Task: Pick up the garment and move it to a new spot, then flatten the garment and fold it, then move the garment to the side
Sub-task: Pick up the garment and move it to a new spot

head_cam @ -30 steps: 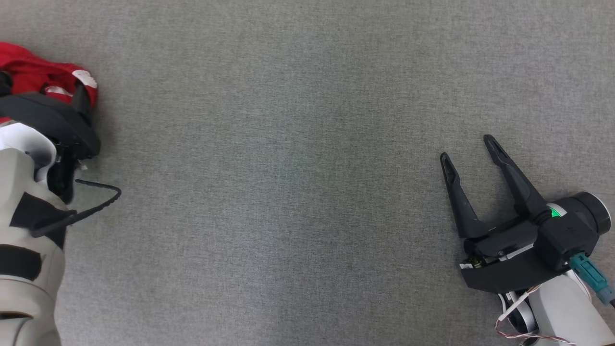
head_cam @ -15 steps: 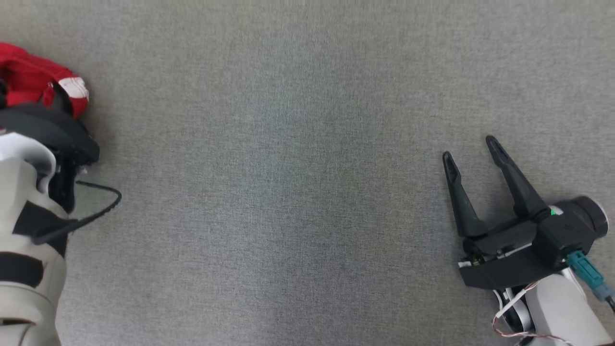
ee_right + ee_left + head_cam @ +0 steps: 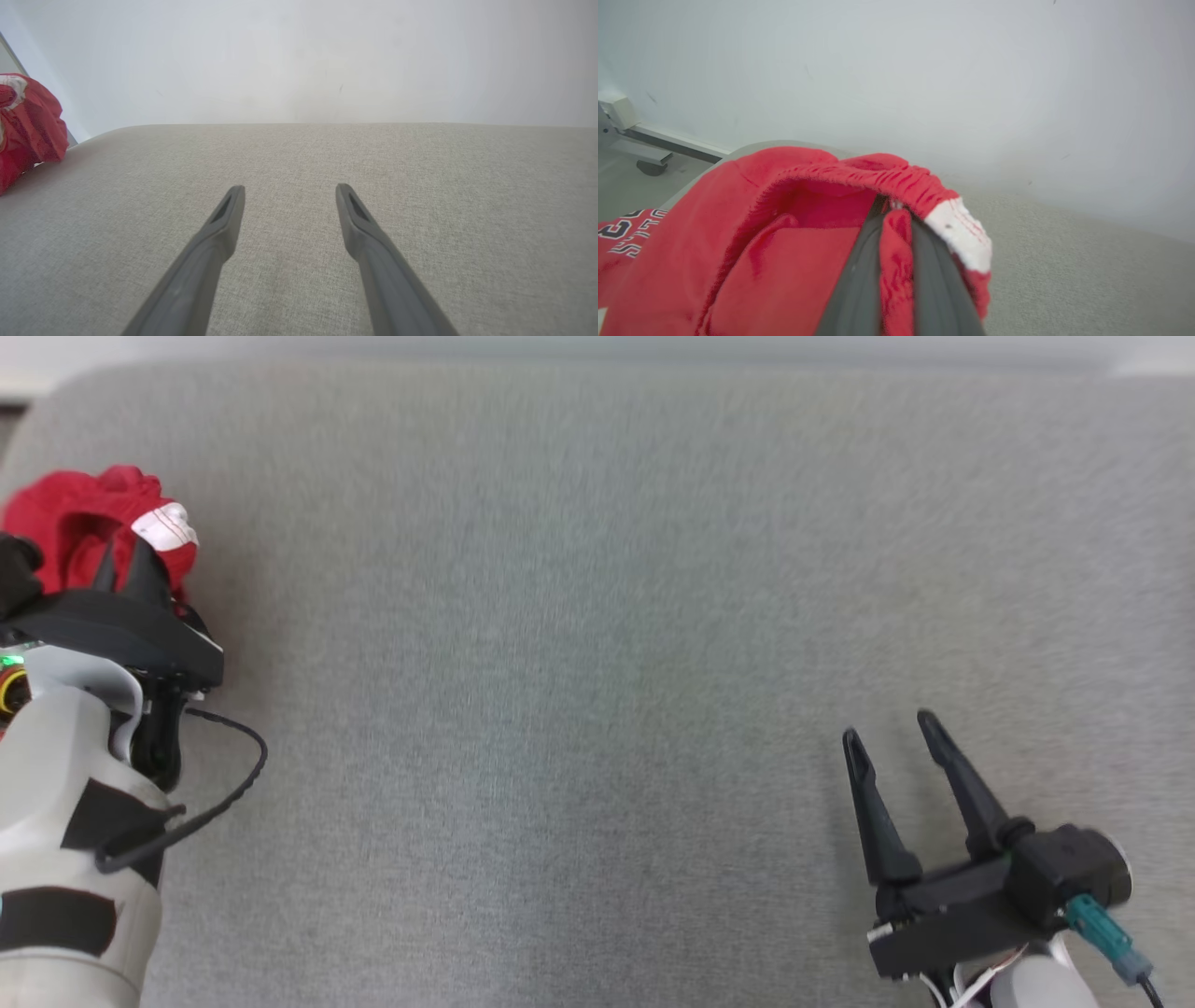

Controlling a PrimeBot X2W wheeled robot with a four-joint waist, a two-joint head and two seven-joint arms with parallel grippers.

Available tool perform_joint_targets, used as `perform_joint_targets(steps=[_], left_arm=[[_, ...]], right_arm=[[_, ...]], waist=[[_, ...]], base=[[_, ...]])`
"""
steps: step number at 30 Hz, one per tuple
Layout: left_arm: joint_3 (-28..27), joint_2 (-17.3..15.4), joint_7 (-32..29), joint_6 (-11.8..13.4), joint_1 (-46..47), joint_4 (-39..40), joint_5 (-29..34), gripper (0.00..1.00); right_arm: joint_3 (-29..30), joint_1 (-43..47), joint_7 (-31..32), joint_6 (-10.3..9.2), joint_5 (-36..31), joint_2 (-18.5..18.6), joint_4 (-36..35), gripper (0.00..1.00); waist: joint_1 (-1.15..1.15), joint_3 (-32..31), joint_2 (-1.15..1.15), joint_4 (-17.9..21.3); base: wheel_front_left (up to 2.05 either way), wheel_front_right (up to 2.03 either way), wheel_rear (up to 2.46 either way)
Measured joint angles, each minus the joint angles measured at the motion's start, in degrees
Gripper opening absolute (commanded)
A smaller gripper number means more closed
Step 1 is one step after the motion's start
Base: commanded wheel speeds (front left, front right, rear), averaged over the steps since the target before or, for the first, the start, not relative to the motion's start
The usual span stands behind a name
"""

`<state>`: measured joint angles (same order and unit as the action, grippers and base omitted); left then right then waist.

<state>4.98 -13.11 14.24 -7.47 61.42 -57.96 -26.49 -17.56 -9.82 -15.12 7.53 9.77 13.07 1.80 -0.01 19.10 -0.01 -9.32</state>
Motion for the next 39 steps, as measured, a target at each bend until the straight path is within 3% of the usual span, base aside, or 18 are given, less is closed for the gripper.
perform_joint_targets(steps=[11, 23, 30, 39], left_arm=[[2.25, -1.46, -6.83, 0.0, -7.56, 15.58, -7.42, 0.0], [2.49, 1.09, -15.43, 3.63, -14.18, 33.73, -11.29, 0.0], [3.61, 2.78, -18.79, 5.03, -15.68, 39.75, -13.01, 0.0], [6.78, 3.64, -20.71, 6.0, -18.08, 41.08, -12.12, 0.0]], right_arm=[[1.22, 5.83, 0.0, -0.01, 1.09, -2.4, -0.46, 1.0], [1.6, 8.11, 0.01, -0.01, 1.37, -2.72, -1.04, 1.0], [1.67, 8.23, 0.01, -0.01, 1.75, -2.98, -1.3, 1.0], [1.8, 8.6, 0.0, -0.01, 2.07, -3.63, -1.68, 1.0]], waist=[[0.02, -10.44, 0.01, 3.88], [0.02, -15.71, 0.01, 14.45], [0.01, -17.07, 0.02, 21.14], [0.01, -17.23, 0.01, 28.19]], base=[[0.0, 0.0, 0.0], [0.0, 0.0, 0.0], [0.0, 0.0, 0.0], [0.0, 0.0, 0.0]])
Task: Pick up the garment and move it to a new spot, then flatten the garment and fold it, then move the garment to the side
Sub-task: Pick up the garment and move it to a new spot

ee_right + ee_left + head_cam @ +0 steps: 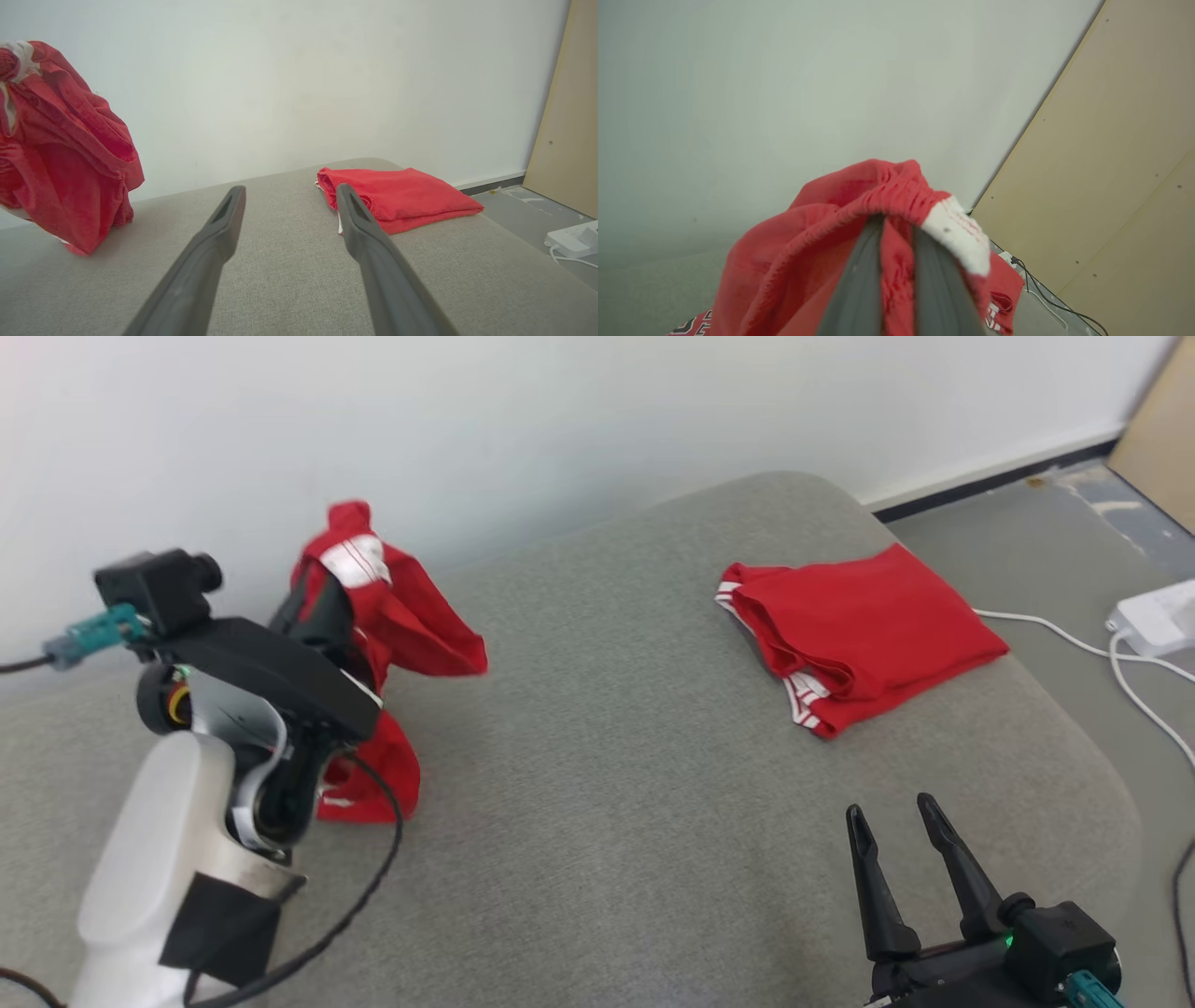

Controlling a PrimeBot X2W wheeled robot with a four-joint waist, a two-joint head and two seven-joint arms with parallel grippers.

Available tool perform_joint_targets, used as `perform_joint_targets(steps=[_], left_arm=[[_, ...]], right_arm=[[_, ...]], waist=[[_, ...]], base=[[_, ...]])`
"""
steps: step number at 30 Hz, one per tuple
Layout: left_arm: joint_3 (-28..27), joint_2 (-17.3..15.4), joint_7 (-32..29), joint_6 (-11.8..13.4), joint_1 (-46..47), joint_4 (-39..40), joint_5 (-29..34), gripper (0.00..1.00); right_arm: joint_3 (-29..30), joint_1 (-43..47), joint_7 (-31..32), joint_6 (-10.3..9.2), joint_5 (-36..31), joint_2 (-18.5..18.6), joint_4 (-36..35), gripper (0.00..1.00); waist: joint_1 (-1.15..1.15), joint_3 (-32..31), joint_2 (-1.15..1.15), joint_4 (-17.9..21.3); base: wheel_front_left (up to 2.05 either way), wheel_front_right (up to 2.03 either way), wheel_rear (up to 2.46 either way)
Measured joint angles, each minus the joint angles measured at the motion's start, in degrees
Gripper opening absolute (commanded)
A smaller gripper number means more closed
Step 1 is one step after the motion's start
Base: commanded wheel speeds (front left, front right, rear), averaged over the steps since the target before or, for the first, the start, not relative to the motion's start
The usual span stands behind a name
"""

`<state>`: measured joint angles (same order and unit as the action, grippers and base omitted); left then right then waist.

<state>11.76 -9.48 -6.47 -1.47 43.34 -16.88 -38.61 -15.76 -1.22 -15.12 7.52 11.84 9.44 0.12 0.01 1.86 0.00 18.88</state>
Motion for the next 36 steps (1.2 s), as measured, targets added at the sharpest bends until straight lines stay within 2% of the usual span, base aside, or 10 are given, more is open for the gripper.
perform_joint_targets(steps=[7, 22, 23, 24, 25, 26, 36], left_arm=[[2.15, 2.14, 0.04, -1.34, -4.28, -5.04, -0.8, 0.0], [4.06, 5.49, 6.83, -4.82, -6.04, -20.97, -5.16, 0.01], [4.19, 5.57, 7.34, -5.01, -5.6, -21.8, -5.2, 0.17], [4.42, 5.67, 7.84, -5.08, -5.32, -22.4, -5.28, 0.82], [4.66, 5.72, 8.45, -5.16, -5.22, -23.08, -5.32, 0.97], [4.97, 5.78, 9.26, -5.36, -5.17, -23.6, -5.32, 1.0], [8.28, 6.08, 17.08, -5.72, -6.71, -23.57, -3.93, 1.0]], right_arm=[[-0.11, 0.04, 0.01, 0.0, -0.01, -1.05, -0.46, 1.0], [-0.98, -2.97, 0.01, 0.0, -0.47, -1.76, -0.37, 1.0], [-1.0, -2.98, 0.0, 0.0, -0.47, -1.75, -0.3, 1.0], [-1.04, -2.97, 0.01, 0.0, -0.49, -1.74, -0.25, 1.0], [-1.02, -2.96, 0.0, 0.0, -0.59, -1.68, -0.14, 1.0], [-1.07, -2.94, 0.01, 0.0, -0.64, -1.59, -0.04, 1.0], [-1.16, -1.54, 0.0, 0.0, -0.32, -0.58, 0.68, 1.0]], waist=[[-0.01, 2.66, 0.0, 1.51], [-0.02, 9.5, 0.0, 0.11], [-0.02, 9.53, 0.0, -0.08], [-0.01, 9.49, 0.0, -0.27], [-0.01, 9.35, 0.0, -0.44], [-0.02, 9.14, 0.0, -0.6], [-0.01, 5.4, 0.0, -2.99]], base=[[0.0, 0.0, 0.0], [0.0, 0.0, 0.0], [0.0, 0.0, 0.0], [0.0, 0.0, 0.0], [0.0, 0.0, 0.0], [0.0, 0.0, 0.0], [0.0, 0.0, 0.0]])
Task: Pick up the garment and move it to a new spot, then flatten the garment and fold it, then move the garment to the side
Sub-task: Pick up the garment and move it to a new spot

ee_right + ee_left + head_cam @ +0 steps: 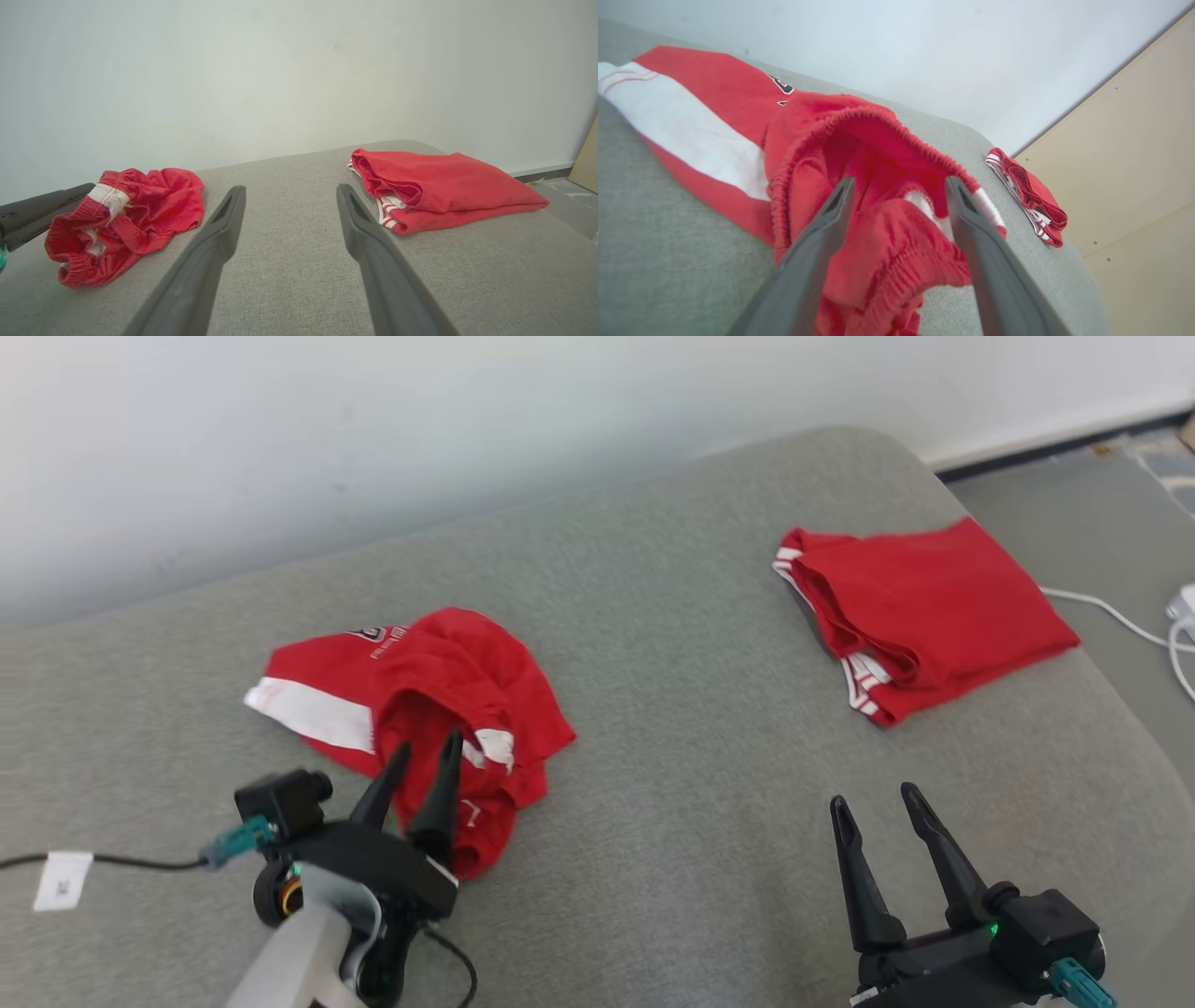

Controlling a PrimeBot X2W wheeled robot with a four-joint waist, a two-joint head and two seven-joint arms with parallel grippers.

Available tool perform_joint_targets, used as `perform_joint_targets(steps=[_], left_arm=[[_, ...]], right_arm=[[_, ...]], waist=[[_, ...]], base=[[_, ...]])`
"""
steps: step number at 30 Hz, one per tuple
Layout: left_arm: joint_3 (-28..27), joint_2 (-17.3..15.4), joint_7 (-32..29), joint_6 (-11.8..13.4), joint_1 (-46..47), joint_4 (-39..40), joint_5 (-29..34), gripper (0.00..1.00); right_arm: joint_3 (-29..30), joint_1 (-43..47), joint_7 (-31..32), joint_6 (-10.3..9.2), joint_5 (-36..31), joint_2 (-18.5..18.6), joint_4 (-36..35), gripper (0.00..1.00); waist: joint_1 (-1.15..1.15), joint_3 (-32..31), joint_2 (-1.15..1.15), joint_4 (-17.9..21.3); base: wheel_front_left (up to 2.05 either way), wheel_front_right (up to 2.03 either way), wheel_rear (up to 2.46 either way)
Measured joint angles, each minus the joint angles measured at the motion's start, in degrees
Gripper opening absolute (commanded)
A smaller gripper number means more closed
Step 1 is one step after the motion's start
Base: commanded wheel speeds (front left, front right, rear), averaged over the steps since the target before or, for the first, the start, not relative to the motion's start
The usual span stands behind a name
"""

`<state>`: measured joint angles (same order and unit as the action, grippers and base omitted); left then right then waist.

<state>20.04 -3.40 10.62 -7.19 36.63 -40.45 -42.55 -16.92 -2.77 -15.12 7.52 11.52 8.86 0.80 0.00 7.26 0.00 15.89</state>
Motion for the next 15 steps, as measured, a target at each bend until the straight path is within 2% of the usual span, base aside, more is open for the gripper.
perform_joint_targets(steps=[3, 11, 15], left_arm=[[0.45, -0.18, 1.77, 0.56, -2.13, 1.21, 1.25, 1.0], [-1.91, -2.08, 4.16, 5.53, -11.82, 10.99, 6.04, 1.0], [-4.77, -3.14, 4.33, 7.91, -17.55, 18.67, 9.83, 1.0]], right_arm=[[-0.3, 0.31, 0.01, 0.0, 0.64, 0.52, 0.26, 1.0], [-1.03, 1.98, 0.01, 0.0, 1.62, 1.29, 1.13, 1.0], [-1.35, 2.18, 0.0, 0.0, 2.18, 1.46, 1.79, 1.0]], waist=[[0.0, -1.47, 0.0, -1.39], [0.01, -5.41, 0.0, -6.78], [0.01, -7.1, 0.0, -8.92]], base=[[0.0, 0.0, 0.0], [0.0, 0.0, 0.0], [0.0, 0.0, 0.0]])
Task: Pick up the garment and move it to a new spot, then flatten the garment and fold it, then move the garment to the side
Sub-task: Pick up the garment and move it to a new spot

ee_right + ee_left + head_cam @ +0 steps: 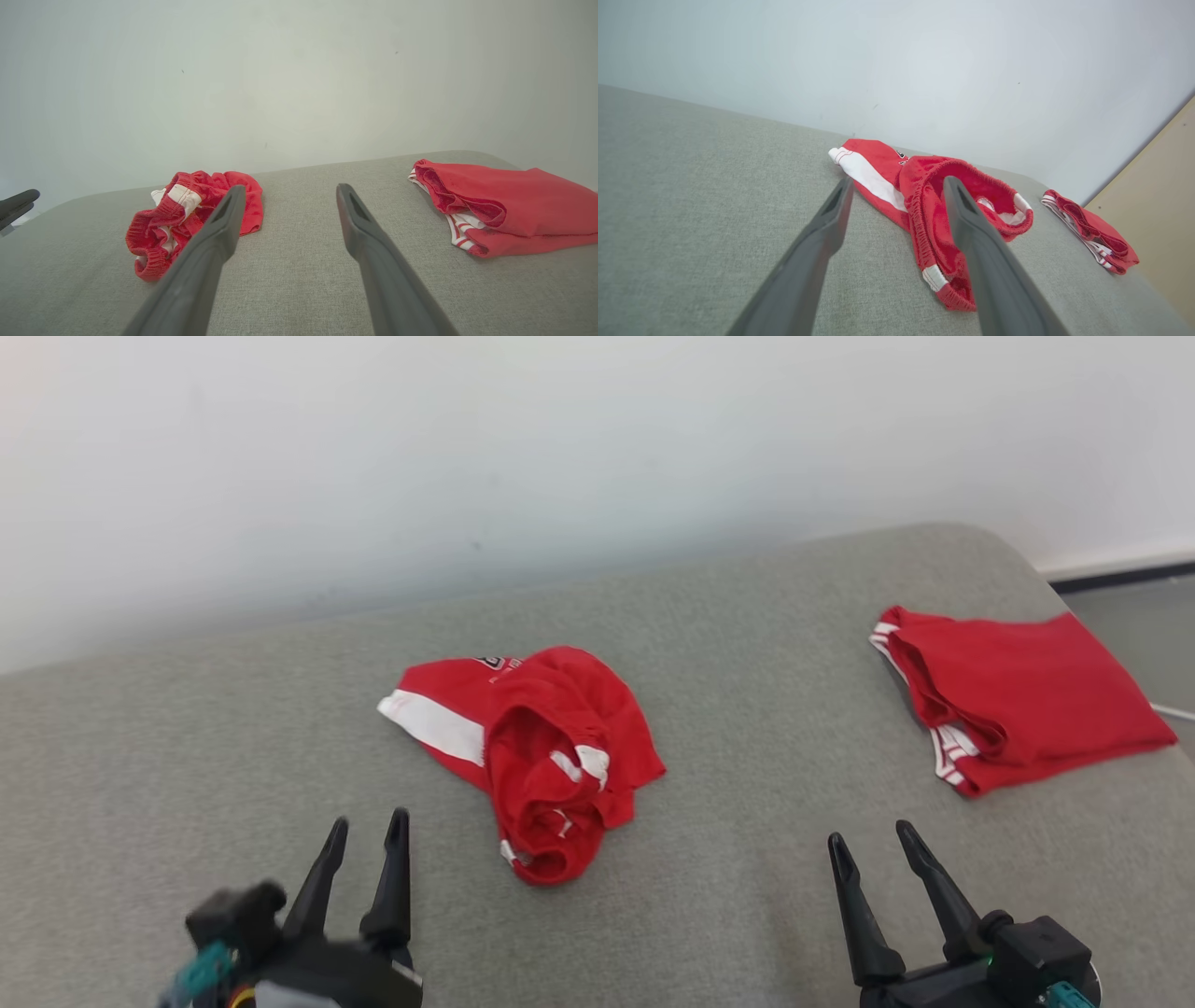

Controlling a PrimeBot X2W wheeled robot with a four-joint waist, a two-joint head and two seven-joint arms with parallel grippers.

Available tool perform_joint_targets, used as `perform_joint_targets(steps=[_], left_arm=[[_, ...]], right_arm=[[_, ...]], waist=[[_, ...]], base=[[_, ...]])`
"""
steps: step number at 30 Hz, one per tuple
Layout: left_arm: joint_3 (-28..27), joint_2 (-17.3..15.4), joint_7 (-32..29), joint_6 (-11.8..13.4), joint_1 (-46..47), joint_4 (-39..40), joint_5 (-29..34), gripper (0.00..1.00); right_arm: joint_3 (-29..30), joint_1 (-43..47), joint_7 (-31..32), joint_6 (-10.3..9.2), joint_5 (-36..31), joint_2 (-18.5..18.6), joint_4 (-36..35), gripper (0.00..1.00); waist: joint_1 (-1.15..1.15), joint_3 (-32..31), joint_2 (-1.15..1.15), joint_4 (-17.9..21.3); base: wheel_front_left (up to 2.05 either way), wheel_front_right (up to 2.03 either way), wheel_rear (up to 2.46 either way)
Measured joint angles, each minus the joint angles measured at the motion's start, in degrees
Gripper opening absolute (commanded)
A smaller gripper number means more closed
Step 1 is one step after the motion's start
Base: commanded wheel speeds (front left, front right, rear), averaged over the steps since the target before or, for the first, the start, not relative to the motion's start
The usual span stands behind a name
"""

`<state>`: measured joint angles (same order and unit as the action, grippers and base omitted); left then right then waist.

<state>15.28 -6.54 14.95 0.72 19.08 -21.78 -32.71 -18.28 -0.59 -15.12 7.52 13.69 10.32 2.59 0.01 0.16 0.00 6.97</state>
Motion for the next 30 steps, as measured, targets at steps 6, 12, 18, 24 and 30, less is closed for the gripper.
perform_joint_targets(steps=[6, 12, 18, 24, 30], left_arm=[[-3.79, -0.22, 0.01, 2.37, -9.36, 9.43, 5.15, 1.0], [-7.46, -0.88, 0.05, 4.04, -16.42, 17.85, 12.14, 1.0], [-10.04, -0.32, 0.07, 4.34, -22.48, 24.68, 19.94, 1.0], [-10.77, 1.24, 0.07, 2.93, -27.63, 28.69, 25.54, 1.0], [-10.23, 1.49, 0.07, 2.14, -30.57, 29.31, 30.27, 1.0]], right_arm=[[-0.35, 0.73, 0.0, 0.0, 0.58, 0.15, 0.41, 1.0], [0.48, 2.64, 0.01, 0.0, 0.74, 0.22, -0.07, 1.0], [-0.27, 4.64, 0.0, 0.0, 0.07, 0.09, -1.6, 1.0], [0.09, 7.34, 0.0, 0.0, -0.31, -0.04, -2.45, 1.0], [1.04, 8.43, 0.0, 0.0, -0.71, -0.07, -2.99, 1.0]], waist=[[0.0, -2.63, 0.0, -2.34], [0.0, -4.96, 0.0, -4.11], [0.0, -6.6, 0.0, -5.28], [0.0, -7.51, 0.0, -6.13], [-0.01, -7.74, 0.0, -6.43]], base=[[0.0, 0.0, 0.0], [0.0, 0.0, 0.0], [0.0, 0.0, 0.0], [0.0, 0.0, 0.0], [0.0, 0.0, 0.0]])
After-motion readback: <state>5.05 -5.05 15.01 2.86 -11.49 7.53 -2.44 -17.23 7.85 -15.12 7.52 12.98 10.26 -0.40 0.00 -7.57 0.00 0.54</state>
